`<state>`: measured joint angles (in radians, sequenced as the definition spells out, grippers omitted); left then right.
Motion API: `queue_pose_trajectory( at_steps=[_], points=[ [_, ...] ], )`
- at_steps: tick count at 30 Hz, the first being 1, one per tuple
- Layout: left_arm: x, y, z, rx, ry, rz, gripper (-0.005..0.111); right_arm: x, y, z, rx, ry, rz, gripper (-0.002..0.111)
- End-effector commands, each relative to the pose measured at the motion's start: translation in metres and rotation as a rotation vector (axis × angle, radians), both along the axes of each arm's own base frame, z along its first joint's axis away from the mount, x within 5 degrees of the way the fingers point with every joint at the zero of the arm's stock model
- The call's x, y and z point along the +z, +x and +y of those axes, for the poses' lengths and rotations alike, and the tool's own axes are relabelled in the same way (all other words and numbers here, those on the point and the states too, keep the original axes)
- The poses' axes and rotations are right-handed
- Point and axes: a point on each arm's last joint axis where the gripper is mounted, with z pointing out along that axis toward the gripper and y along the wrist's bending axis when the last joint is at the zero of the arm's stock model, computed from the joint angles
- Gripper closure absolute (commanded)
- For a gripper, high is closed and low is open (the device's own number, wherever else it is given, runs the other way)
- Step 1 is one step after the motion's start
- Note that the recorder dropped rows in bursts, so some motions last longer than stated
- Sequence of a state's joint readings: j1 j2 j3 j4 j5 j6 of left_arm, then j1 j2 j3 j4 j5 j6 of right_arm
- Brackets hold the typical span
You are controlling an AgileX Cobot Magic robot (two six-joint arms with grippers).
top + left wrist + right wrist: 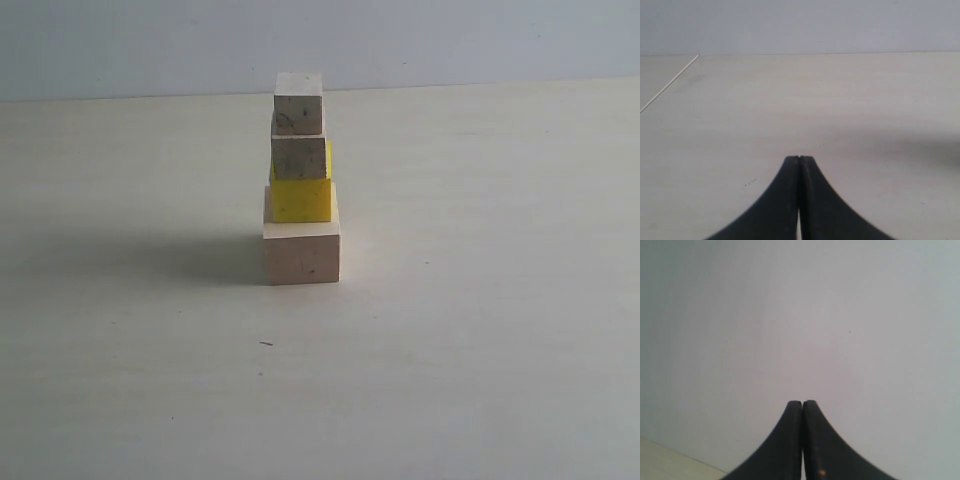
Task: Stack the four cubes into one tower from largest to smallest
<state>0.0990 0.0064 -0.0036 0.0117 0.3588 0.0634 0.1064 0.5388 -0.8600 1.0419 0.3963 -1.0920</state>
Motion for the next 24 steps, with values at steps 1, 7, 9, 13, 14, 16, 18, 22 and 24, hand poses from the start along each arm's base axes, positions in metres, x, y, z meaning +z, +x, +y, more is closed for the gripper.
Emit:
queue_pose_trajectory(
  at_steps=[1, 7, 9, 13, 14, 16, 18, 22, 24],
  points=[
    [-0.001, 0.000, 0.000, -0.003, -0.006, -0.008, 0.107, -0.004, 0.001, -0.002, -0.037, -0.072, 0.004, 0.108],
    [-0.001, 0.000, 0.000, -0.003, -0.006, -0.008, 0.107, -0.018, 0.004, -0.005, -0.067, -0.052, 0.181, 0.108],
    [-0.001, 0.000, 0.000, -0.003, -0.006, -0.008, 0.107, -0.039, 0.007, -0.015, -0.175, -0.014, 0.383, 0.108],
    [-0.001, 0.000, 0.000, -0.003, -0.006, -0.008, 0.107, -0.087, 0.003, -0.028, -0.311, 0.060, 0.368, 0.108],
    [-0.001, 0.000, 0.000, -0.003, -0.006, -0.008, 0.107, -0.099, 0.003, -0.028, -0.314, 0.060, 0.358, 0.108],
    [-0.001, 0.000, 0.000, -0.003, -0.006, -0.008, 0.107, -0.136, -0.003, -0.029, -0.320, 0.053, 0.369, 0.108],
    [-0.001, 0.000, 0.000, -0.003, -0.006, -0.008, 0.107, -0.169, -0.009, -0.031, -0.343, 0.043, 0.418, 0.108],
    [-0.001, 0.000, 0.000, -0.003, -0.006, -0.008, 0.107, -0.213, -0.016, -0.039, -0.446, 0.101, 0.489, 0.108],
    [-0.001, 0.000, 0.000, -0.003, -0.006, -0.008, 0.107, -0.227, -0.018, -0.039, -0.461, 0.099, 0.492, 0.108]
  ],
)
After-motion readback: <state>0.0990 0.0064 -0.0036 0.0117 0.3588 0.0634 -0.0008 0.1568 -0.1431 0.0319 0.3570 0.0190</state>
